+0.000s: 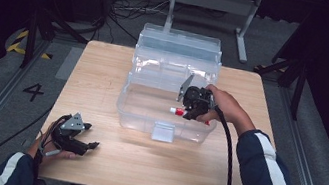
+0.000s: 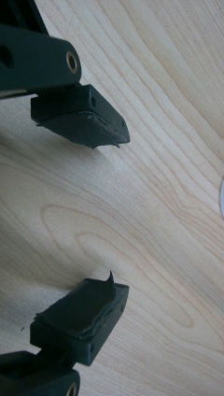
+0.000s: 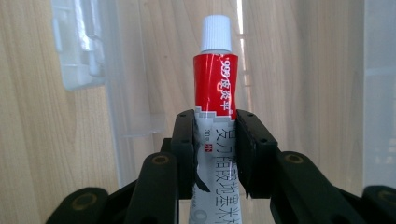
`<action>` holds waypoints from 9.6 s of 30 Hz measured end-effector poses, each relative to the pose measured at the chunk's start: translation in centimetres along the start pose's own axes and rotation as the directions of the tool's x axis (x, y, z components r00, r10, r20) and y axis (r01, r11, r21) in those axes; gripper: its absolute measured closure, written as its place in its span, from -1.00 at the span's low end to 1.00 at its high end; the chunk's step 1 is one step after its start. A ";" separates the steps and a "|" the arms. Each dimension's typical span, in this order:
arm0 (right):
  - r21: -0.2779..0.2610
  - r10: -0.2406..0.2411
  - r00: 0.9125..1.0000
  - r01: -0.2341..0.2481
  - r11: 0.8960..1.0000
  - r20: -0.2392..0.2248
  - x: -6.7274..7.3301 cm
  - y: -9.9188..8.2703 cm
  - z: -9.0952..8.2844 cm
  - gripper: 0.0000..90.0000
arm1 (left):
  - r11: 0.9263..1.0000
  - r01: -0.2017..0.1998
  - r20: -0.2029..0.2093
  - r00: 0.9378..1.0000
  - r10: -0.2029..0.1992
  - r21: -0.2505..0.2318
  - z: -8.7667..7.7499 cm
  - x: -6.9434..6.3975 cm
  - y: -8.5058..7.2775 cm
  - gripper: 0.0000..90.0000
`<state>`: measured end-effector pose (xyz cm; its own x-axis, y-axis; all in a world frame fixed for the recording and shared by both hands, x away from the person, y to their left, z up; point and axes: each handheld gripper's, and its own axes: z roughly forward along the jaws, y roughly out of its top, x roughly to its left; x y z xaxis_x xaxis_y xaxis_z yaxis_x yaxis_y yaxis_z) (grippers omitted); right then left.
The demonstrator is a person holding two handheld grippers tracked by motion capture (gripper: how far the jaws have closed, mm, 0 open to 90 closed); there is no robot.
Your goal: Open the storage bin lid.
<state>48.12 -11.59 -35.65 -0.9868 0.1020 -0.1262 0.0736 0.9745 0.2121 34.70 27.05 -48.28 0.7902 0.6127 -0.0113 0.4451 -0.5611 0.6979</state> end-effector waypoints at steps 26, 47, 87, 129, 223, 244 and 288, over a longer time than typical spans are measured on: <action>0.055 0.006 0.999 -0.004 0.998 -0.046 -0.2 -0.6 2.8 0.57 | 1.000 0.000 0.000 1.000 0.000 0.000 0.0 0.0 0.0 -0.47; 0.020 0.023 0.998 -0.022 1.000 -0.057 0.0 -1.1 3.0 0.57 | 1.000 0.001 0.000 1.000 -0.001 -0.001 0.0 0.0 0.0 -0.47; -0.467 0.201 0.970 -0.116 0.876 0.136 -0.1 -7.3 -4.7 0.32 | 1.000 -0.009 -0.005 1.000 0.010 0.015 -0.7 -0.3 2.8 -0.44; -0.461 0.388 0.905 -0.273 0.844 0.176 -10.5 -5.0 -5.7 0.27 | 0.971 -0.226 0.104 0.967 0.233 -0.077 1.6 -1.7 14.2 -0.09; -0.308 0.082 0.957 0.008 0.951 0.280 -1.0 -2.8 -7.4 0.90 | 0.932 -0.355 0.146 0.929 0.341 0.077 5.2 -2.1 15.8 0.61; -0.323 0.072 0.960 0.020 0.946 0.270 0.2 -3.3 -7.2 0.88 | 0.925 -0.375 0.116 0.923 0.368 0.051 5.2 -2.4 15.5 0.57; -0.353 0.080 0.958 0.023 0.935 0.274 2.5 -4.5 -6.2 0.83 | 0.953 -0.287 0.035 0.956 0.291 -0.096 0.0 -1.6 14.1 0.79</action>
<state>44.41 -16.93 -30.96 -0.9001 0.2305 -0.3696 -0.0047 0.8434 0.5372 39.72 18.17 -38.41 0.8997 0.4032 0.1671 0.1575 -0.6570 0.7372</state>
